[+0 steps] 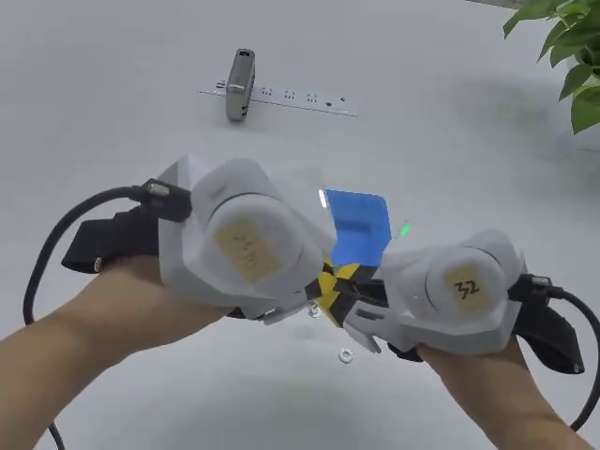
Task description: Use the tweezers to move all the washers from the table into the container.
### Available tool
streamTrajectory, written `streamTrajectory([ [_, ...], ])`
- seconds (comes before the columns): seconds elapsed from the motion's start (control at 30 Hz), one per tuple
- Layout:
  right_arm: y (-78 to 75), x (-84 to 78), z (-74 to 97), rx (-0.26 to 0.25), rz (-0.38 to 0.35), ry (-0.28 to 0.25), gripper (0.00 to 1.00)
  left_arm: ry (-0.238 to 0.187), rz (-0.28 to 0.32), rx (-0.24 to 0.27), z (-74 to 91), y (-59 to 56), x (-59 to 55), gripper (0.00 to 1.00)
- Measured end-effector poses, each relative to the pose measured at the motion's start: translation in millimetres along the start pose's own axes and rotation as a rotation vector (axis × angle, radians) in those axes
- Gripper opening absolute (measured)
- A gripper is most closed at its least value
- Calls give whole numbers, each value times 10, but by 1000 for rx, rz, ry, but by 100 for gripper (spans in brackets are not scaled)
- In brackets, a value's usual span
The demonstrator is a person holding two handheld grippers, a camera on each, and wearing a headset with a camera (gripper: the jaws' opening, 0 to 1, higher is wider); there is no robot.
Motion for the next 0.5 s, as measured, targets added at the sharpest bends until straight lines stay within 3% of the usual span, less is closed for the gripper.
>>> streamTrajectory([
  [0.33,-99,119,70,-33,6,-28,4,-23,-32,23,45,87,110,0],
  [0.5,-178,187,128,-61,21,-42,3,-59,-21,51,95,177,156,0],
])
Point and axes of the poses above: the centre of the closed fingertips' face, and the gripper's own axes: z roughly backward along the fingers, y roughly to its left, x roughly out of its top, the point moved 8 cm from there along z, roughly backward along the fingers, and after that the axes turned 8 degrees about y, right-handed, at the moved point
